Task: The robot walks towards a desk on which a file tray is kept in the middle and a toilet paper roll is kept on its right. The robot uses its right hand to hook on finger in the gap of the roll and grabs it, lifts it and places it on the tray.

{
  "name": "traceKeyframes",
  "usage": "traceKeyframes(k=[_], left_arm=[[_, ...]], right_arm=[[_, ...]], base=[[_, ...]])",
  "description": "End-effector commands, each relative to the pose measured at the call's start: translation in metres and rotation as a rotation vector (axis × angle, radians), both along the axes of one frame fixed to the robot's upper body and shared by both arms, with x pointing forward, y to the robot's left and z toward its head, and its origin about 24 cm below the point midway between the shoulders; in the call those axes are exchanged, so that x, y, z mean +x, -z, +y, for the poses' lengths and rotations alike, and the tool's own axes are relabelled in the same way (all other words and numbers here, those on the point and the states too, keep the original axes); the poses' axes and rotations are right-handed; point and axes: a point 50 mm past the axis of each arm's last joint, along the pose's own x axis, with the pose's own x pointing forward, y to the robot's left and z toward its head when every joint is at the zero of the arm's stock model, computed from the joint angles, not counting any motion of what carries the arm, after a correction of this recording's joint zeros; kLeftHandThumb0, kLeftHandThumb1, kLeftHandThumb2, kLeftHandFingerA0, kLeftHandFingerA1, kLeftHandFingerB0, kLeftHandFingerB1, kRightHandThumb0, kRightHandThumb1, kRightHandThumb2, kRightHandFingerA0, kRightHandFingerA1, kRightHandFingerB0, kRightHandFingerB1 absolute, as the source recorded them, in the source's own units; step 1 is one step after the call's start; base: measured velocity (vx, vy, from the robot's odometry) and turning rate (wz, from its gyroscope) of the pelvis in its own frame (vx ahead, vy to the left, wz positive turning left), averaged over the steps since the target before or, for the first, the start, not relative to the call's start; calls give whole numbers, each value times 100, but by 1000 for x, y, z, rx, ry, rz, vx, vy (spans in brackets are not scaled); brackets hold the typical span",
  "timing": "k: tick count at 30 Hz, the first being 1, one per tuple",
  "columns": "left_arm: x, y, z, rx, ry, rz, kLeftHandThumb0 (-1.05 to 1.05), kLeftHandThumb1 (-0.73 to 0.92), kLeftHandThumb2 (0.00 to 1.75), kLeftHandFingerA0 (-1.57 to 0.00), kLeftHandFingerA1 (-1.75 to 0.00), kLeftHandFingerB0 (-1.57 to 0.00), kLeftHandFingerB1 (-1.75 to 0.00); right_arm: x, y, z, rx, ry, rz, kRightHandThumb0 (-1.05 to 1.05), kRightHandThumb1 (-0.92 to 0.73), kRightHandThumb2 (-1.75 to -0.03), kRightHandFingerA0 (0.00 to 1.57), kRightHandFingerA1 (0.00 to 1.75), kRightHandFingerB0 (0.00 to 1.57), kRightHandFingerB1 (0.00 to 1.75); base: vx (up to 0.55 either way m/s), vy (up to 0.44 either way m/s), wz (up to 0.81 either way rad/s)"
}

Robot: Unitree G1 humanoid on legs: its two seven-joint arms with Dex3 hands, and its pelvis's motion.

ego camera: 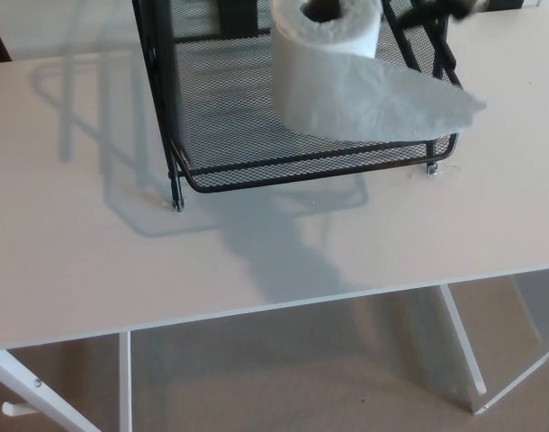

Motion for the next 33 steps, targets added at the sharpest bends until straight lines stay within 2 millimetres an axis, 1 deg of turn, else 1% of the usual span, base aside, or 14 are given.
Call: traceKeyframes(k=[1,3,5,6,10,11,12,18,21,22,23,27,29,33], left_arm=[[-7,-2,4,21,24,35,-51,62,127,-21,-69,-7,-64],[-7,-2,4,22,17,34,-85,64,121,-42,-83,-21,-73],[-9,-2,5,15,4,35,-51,62,127,-21,-69,-9,-64],[-10,-2,5,14,5,37,-83,79,95,-36,-99,-16,-86],[-13,-1,6,14,-3,40,-53,61,126,-21,-69,-7,-64],[-12,-2,6,16,-9,40,-82,73,111,-43,-88,-24,-78],[-12,-3,8,20,-3,41,-53,63,128,-23,-71,-9,-64],[-20,-3,10,22,-7,66,-54,61,127,-21,-69,-6,-63],[-24,-3,11,22,-12,72,-55,61,127,-21,-69,-6,-63],[-24,-3,11,25,-17,71,-53,61,126,-21,-69,-6,-63],[-24,-3,11,23,-18,69,-53,62,127,-21,-69,-6,-63],[-24,-3,12,24,-33,69,-84,83,90,-39,-91,-18,-80],[-17,-4,10,16,-35,46,-84,76,110,-41,-88,-20,-78],[-15,-3,9,13,-25,40,-85,80,94,-35,-100,-13,-88]], right_arm=[[-4,-26,-15,110,19,21,-55,-47,-79,23,52,13,45],[-6,-34,-21,126,34,7,-49,-62,-58,30,43,19,35],[-9,-47,-31,157,49,1,-53,-48,-79,30,51,16,44],[-16,-62,-44,195,53,-17,-47,-62,-61,44,43,23,32],[-29,-87,-74,264,110,-35,-46,-61,-59,47,43,22,31],[-39,-98,-100,314,139,-76,-44,-60,-60,47,42,26,33],[-46,-104,-117,347,188,-90,-44,-59,-58,44,39,25,33],[-107,-113,-233,623,374,-211,-56,-47,-81,35,56,19,43],[-123,-110,-250,552,447,-266,-61,-53,-83,41,55,17,43],[-148,-102,-281,638,512,-293,-60,-68,-61,50,42,21,29],[-166,-96,-295,629,538,-349,-68,-60,-90,39,52,15,42],[-204,-52,-333,738,727,-487,-70,-79,-65,50,36,17,30],[-221,-18,-346,812,866,-530,-69,-78,-64,51,37,20,29],[-250,75,-385,923,1101,-546,-66,-77,-64,53,45,18,27]], base=[[0,0,0],[0,0,0],[0,0,0],[0,0,0],[0,0,0],[0,0,0],[0,0,0],[0,0,0],[0,0,0],[0,0,0],[0,0,0],[0,0,0],[0,0,0],[0,0,0]])
